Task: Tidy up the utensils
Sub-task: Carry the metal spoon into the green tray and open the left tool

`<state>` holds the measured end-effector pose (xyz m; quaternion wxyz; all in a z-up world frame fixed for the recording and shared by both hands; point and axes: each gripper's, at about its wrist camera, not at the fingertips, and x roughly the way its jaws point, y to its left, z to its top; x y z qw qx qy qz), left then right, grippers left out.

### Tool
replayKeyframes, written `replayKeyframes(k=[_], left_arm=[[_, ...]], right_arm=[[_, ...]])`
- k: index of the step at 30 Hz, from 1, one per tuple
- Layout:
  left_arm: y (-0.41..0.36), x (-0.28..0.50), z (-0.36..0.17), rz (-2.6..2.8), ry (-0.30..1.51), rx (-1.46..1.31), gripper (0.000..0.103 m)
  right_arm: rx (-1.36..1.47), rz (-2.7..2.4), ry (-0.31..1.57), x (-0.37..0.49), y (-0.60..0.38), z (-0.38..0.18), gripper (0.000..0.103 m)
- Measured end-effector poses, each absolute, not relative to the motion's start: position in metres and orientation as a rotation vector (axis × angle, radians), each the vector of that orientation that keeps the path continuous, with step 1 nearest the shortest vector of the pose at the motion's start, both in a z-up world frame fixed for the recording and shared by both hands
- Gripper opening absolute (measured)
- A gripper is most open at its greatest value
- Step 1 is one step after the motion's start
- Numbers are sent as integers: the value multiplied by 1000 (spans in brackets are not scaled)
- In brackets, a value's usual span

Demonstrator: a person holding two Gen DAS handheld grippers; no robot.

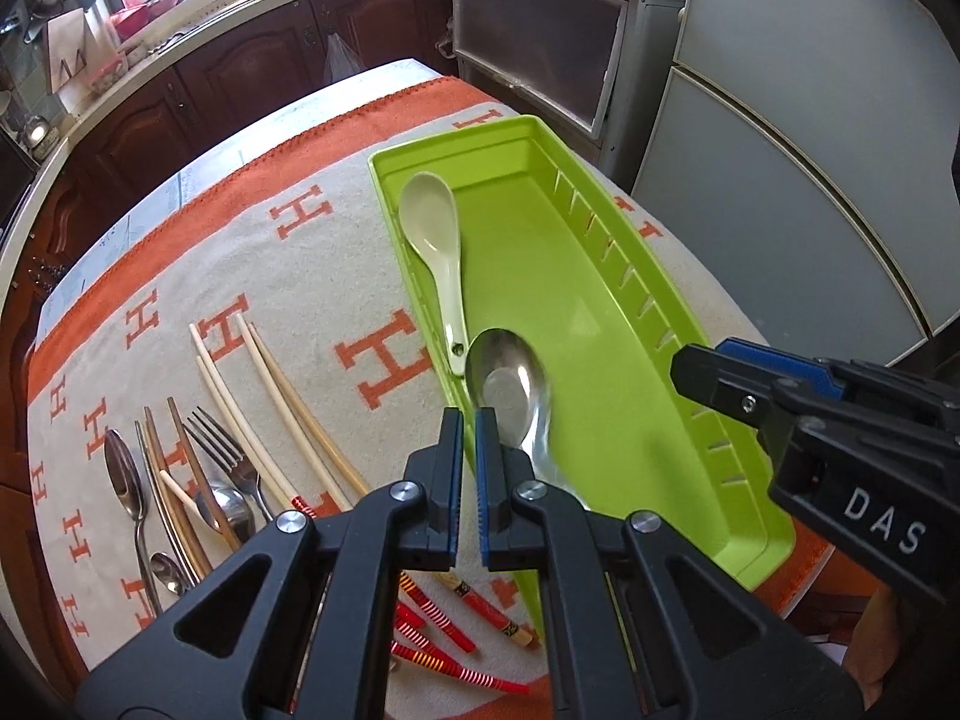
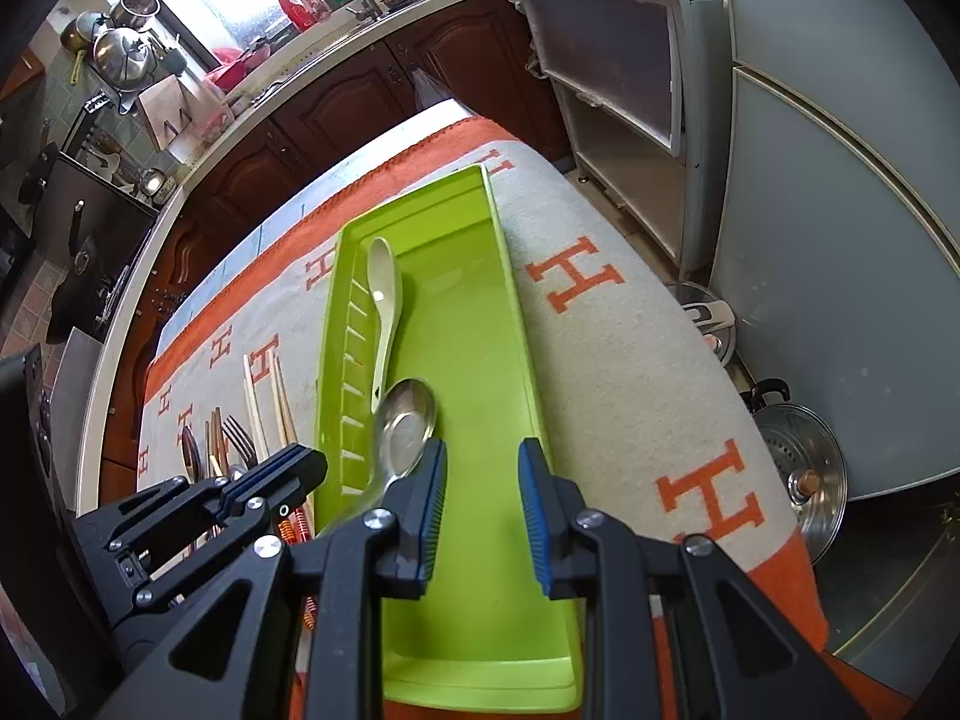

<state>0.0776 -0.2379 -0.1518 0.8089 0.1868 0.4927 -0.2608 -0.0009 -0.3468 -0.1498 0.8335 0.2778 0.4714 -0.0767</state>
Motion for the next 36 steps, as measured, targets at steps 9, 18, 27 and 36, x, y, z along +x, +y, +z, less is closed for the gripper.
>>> replayKeyframes(k=[9,18,27,36], left_arm=[[-206,75,-138,-533,1069,336,2],[-153,68,-121,-471,1075,251,2],[-83,67,-108,-379,1076,136,3],[-6,64,-97,-226,1005,57,38]], right_arm=[[547,-145,998,-2,-334,-142,24],[473,-72,1013,-1,-299,-131,24],[384,44,1035,4,-248,-120,24],[280,176,1080,24,-189,-115,24]])
